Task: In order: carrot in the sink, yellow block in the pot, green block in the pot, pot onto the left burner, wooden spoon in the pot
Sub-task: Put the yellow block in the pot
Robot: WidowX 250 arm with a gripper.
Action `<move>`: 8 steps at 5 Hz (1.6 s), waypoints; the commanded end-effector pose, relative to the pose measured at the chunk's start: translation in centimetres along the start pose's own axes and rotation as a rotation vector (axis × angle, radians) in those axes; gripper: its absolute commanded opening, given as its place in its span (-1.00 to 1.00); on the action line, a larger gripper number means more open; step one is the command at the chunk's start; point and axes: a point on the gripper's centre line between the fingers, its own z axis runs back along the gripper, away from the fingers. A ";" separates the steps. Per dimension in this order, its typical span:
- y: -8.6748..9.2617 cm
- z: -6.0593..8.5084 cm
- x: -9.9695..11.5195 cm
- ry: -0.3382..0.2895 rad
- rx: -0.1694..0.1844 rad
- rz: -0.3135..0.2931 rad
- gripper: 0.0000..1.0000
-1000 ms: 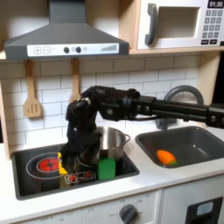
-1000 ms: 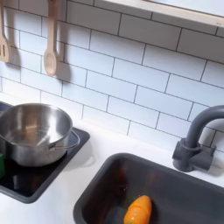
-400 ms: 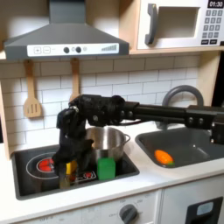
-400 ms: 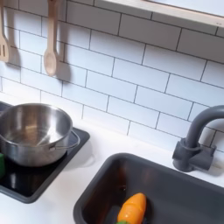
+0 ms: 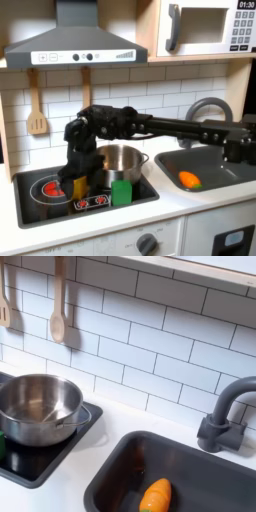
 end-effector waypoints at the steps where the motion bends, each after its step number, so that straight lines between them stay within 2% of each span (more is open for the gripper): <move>1: -0.1 -0.6 1.6 -0.012 -0.004 0.003 1.00; 3: 0.3 -1.0 2.5 -0.027 -0.006 0.012 1.00; 4: 0.3 -1.4 2.4 -0.020 -0.020 0.020 1.00; 5: 0.1 -1.0 2.5 -0.034 -0.035 0.019 -1.00; 7: 0.0 1.9 3.1 -0.103 -0.030 0.038 -1.00; 8: -1.4 6.7 4.3 -0.216 -0.007 0.016 -1.00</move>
